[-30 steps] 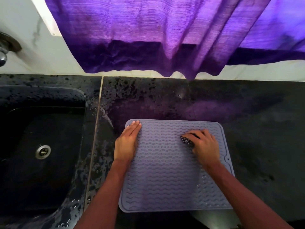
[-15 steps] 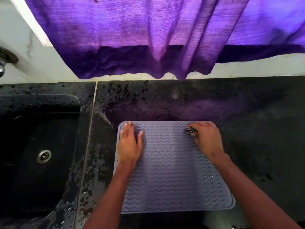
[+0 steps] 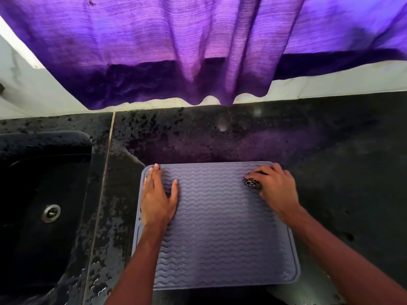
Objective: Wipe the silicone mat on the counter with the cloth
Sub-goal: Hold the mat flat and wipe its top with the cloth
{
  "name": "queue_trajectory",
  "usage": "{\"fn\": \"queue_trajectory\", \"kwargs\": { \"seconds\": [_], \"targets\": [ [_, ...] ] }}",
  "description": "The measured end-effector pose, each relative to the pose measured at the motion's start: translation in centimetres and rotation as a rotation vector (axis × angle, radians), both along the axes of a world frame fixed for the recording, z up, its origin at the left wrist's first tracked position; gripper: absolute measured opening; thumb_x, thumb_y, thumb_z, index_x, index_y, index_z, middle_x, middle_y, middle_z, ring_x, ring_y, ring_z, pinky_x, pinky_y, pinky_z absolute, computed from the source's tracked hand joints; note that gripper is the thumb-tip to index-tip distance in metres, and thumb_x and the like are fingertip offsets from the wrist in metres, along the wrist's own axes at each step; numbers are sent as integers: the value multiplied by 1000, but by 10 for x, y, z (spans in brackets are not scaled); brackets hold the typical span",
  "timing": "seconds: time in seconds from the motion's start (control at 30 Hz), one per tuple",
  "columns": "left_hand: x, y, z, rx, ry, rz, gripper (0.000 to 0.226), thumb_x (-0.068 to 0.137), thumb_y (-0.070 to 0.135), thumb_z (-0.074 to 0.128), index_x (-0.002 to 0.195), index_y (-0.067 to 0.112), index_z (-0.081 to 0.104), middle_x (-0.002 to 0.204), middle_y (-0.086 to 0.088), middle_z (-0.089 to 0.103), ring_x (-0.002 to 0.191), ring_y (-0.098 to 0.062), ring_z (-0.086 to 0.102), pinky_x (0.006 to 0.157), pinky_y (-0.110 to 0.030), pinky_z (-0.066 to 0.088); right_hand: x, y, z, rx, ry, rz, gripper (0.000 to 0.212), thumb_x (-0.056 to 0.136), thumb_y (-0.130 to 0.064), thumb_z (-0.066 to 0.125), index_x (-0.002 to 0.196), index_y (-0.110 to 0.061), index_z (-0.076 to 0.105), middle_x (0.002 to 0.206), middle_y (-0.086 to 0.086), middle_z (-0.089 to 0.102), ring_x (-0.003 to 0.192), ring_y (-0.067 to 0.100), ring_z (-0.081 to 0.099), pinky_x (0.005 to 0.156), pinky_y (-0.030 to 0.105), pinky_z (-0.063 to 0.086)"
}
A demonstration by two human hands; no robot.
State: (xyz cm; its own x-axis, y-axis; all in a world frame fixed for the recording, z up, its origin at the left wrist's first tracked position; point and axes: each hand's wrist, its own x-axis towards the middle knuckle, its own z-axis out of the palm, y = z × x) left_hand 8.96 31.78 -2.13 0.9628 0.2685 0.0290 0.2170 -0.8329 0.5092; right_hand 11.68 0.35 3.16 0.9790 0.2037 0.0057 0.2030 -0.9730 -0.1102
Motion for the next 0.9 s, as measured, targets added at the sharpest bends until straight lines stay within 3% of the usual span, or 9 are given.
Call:
{"fn": "queue_trajectory", "kwargs": {
  "seconds": [0.2,0.4,0.47,0.53,0.63,0.73,0.83,0.9],
  "targets": [
    [0,0,-1,4,-29,5,65,98,40,60,150,5,42,159,-10,41,148,-27,35,121,-41,31,-2,-44,4,-70,-53,-27,59,49,-2,83,98,-33,74,101,-8,68,86,27,53,65,38,45],
    [1,-2,-4,16,-55,20,60,101,38,53,148,1,44,157,-16,42,147,-33,36,121,-47,30,-6,-71,21,-164,-11,-176,49,60,0,75,98,-30,74,99,-4,69,91,30,52,71,41,44],
    [3,-13,-5,75,-135,6,55,100,36,46,139,-2,52,154,-21,45,144,-38,40,119,-55,32,-7,-78,27,-38,26,-216,50,63,1,71,101,-30,72,99,-2,70,89,31,53,71,41,48],
    [11,-43,-2,113,-241,-128,46,99,30,44,130,0,60,148,-22,50,139,-39,45,113,-58,38,-9,-76,29,156,97,-184,44,68,-2,67,100,-31,70,96,-2,71,86,31,59,71,41,53],
    [31,-108,-1,28,-327,-542,37,98,16,48,129,6,64,145,-15,57,134,-33,54,109,-56,45,-6,-61,27,315,157,-134,32,73,-10,68,99,-28,68,91,-2,72,87,29,65,71,41,55],
    [49,-151,-10,26,-290,-803,42,92,6,55,133,10,63,145,-9,58,134,-27,54,110,-53,44,0,-44,24,217,122,-156,22,75,-16,70,96,-21,67,89,5,64,86,33,63,69,40,54],
    [54,-158,-13,46,-228,-848,44,97,17,44,137,11,62,146,-7,57,136,-26,53,113,-48,42,-2,-30,18,156,131,-210,22,81,-23,71,101,-16,66,96,9,61,89,33,61,72,40,52],
    [52,-156,-13,63,-211,-858,46,100,21,39,141,12,59,151,-4,53,141,-22,48,119,-43,34,-9,-23,12,145,125,-228,27,80,-15,70,107,-15,66,101,8,61,93,31,57,73,40,53]
  ]
}}
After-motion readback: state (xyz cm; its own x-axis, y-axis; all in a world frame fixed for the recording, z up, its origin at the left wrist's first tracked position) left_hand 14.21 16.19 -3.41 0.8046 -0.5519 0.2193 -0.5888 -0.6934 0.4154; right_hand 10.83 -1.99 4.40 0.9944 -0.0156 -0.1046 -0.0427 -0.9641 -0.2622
